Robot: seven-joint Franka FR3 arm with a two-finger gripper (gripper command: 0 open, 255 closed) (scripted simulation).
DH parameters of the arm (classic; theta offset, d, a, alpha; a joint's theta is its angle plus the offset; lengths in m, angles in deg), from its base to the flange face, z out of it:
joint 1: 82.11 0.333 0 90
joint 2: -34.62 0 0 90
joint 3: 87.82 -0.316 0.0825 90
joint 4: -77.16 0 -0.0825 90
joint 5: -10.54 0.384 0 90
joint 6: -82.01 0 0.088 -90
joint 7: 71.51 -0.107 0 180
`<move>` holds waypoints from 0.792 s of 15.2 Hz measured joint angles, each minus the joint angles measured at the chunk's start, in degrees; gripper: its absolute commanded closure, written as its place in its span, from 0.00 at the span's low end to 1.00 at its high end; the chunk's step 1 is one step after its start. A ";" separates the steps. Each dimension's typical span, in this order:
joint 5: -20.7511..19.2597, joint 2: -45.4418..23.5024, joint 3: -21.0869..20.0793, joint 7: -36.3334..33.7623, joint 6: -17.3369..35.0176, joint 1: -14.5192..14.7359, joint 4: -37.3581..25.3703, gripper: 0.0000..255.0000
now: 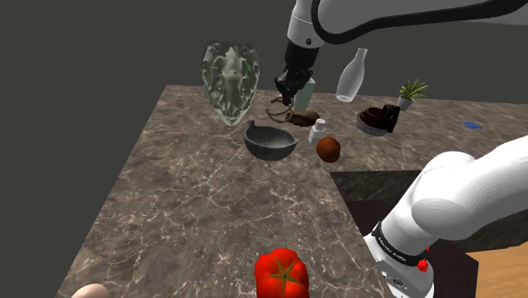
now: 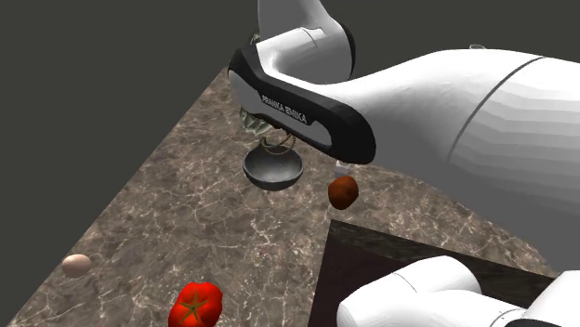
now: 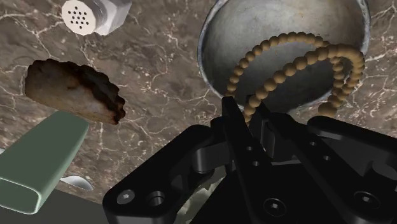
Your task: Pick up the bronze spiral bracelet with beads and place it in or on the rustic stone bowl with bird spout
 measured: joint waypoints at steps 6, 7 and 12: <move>0.09 -2.22 -1.26 -1.74 3.35 0.32 1.25 1.00; 0.08 -2.46 -1.37 -1.92 4.17 0.34 1.86 1.00; -0.12 -3.38 -1.52 -2.28 8.20 0.27 4.98 1.00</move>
